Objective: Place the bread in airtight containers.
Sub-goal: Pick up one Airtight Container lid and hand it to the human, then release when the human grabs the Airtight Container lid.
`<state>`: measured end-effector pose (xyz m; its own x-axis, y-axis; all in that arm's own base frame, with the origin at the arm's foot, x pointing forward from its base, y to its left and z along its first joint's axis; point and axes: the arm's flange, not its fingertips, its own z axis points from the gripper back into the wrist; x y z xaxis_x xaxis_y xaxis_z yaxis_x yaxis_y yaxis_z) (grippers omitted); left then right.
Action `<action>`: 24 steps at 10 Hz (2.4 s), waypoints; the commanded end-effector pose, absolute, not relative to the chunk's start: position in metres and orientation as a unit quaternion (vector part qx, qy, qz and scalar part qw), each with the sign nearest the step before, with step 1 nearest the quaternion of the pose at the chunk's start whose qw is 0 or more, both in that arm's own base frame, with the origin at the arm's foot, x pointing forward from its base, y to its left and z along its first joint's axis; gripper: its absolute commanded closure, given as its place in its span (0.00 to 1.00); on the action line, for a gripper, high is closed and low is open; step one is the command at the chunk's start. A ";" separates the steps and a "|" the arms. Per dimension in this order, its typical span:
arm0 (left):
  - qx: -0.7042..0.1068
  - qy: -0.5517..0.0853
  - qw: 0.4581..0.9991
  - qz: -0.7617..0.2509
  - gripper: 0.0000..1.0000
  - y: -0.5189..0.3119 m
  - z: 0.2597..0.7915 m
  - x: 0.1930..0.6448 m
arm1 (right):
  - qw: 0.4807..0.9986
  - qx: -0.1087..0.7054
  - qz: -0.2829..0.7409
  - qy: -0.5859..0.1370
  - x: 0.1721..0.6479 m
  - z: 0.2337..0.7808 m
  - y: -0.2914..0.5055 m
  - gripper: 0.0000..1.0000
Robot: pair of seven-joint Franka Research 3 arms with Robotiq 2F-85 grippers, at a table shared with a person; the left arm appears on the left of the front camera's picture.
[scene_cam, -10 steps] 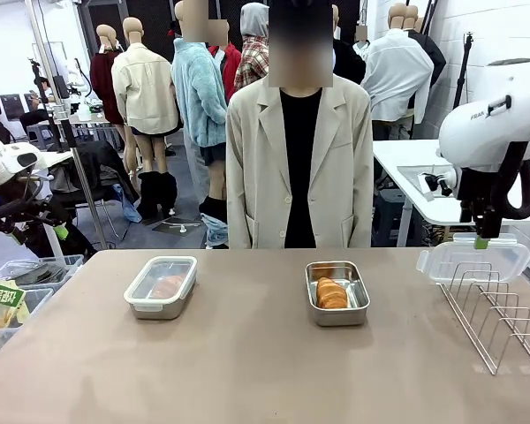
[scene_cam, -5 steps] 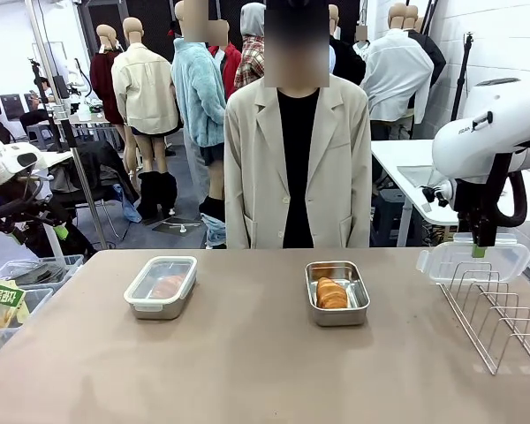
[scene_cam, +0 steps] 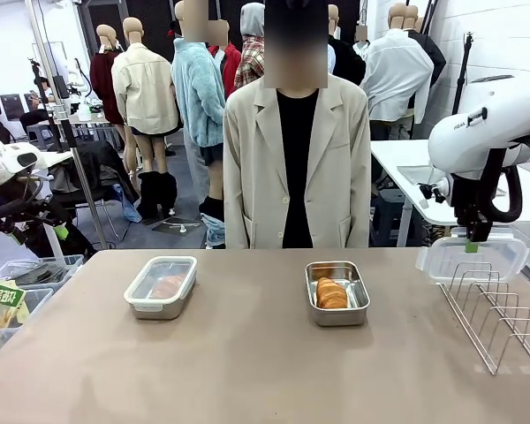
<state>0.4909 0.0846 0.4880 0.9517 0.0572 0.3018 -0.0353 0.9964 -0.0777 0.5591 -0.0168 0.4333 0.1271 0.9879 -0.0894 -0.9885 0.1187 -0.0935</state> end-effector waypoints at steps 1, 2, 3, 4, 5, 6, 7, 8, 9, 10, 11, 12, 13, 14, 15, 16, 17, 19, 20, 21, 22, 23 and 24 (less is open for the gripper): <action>-0.030 -0.157 0.987 0.026 0.00 0.085 0.488 0.490 | 0.749 -0.048 0.660 -0.003 0.558 0.441 -0.017 1.00; -0.030 -0.157 0.987 0.026 0.00 0.085 0.488 0.490 | 0.749 -0.049 0.660 -0.001 0.559 0.441 -0.017 1.00; -0.030 -0.157 0.987 0.026 0.00 0.085 0.488 0.490 | 0.751 -0.048 0.659 0.000 0.558 0.441 -0.017 1.00; -0.030 -0.157 0.987 0.026 0.00 0.085 0.488 0.490 | 0.752 -0.047 0.657 -0.001 0.558 0.443 -0.017 1.00; -0.030 -0.157 0.987 0.026 0.00 0.085 0.488 0.490 | 0.753 -0.050 0.656 -0.001 0.557 0.446 -0.016 1.00; -0.030 -0.157 0.987 0.026 0.00 0.085 0.488 0.490 | 0.755 -0.051 0.654 -0.003 0.555 0.448 -0.015 1.00; -0.030 -0.157 0.987 0.026 0.00 0.085 0.488 0.490 | 0.759 -0.049 0.649 -0.004 0.554 0.451 -0.015 1.00; -0.030 -0.157 0.987 0.026 0.00 0.085 0.488 0.490 | 0.764 -0.049 0.644 -0.012 0.551 0.454 -0.016 1.00; -0.030 -0.157 0.987 0.026 0.00 0.085 0.488 0.490 | 0.750 -0.062 0.658 0.004 0.556 0.444 -0.017 1.00; -0.030 -0.157 0.987 0.026 0.00 0.085 0.488 0.490 | 0.750 -0.062 0.658 0.004 0.556 0.444 -0.017 1.00; -0.030 -0.157 0.987 0.026 0.00 0.085 0.488 0.490 | 0.750 -0.062 0.658 0.004 0.556 0.444 -0.017 1.00; -0.030 -0.157 0.987 0.026 0.00 0.085 0.488 0.490 | 0.750 -0.062 0.658 0.004 0.556 0.444 -0.017 1.00; -0.030 -0.157 0.987 0.026 0.00 0.085 0.488 0.490 | 0.752 -0.061 0.656 0.003 0.555 0.446 -0.017 1.00; -0.030 -0.157 0.987 0.026 0.00 0.085 0.488 0.490 | 0.749 -0.087 0.656 -0.018 0.541 0.466 -0.011 1.00; -0.030 -0.157 0.987 0.026 0.00 0.085 0.488 0.490 | 0.741 -0.118 0.659 -0.046 0.520 0.489 -0.003 1.00; -0.030 -0.157 0.987 0.026 0.00 0.085 0.488 0.490 | 0.720 -0.159 0.672 -0.070 0.500 0.515 0.006 1.00; -0.030 -0.157 0.987 0.026 0.00 0.085 0.488 0.490 | 0.701 -0.195 0.680 -0.091 0.481 0.536 0.021 1.00; -0.030 -0.157 0.987 0.026 0.00 0.085 0.488 0.490 | 0.649 -0.243 0.708 -0.137 0.472 0.573 0.055 1.00; -0.030 -0.157 0.987 0.026 0.00 0.085 0.488 0.490 | 0.620 -0.259 0.721 -0.167 0.475 0.585 0.076 1.00; -0.030 -0.157 0.987 0.026 0.00 0.085 0.488 0.490 | 0.603 -0.285 0.720 -0.190 0.482 0.596 0.099 1.00; -0.030 -0.157 0.987 0.026 0.00 0.085 0.488 0.490 | 0.597 -0.295 0.718 -0.201 0.490 0.605 0.124 1.00; -0.030 -0.157 0.987 0.026 0.00 0.085 0.488 0.490 | 0.597 -0.300 0.714 -0.208 0.502 0.613 0.148 1.00; -0.030 -0.157 0.987 0.026 0.00 0.085 0.488 0.490 | 0.599 -0.301 0.713 -0.207 0.511 0.617 0.168 1.00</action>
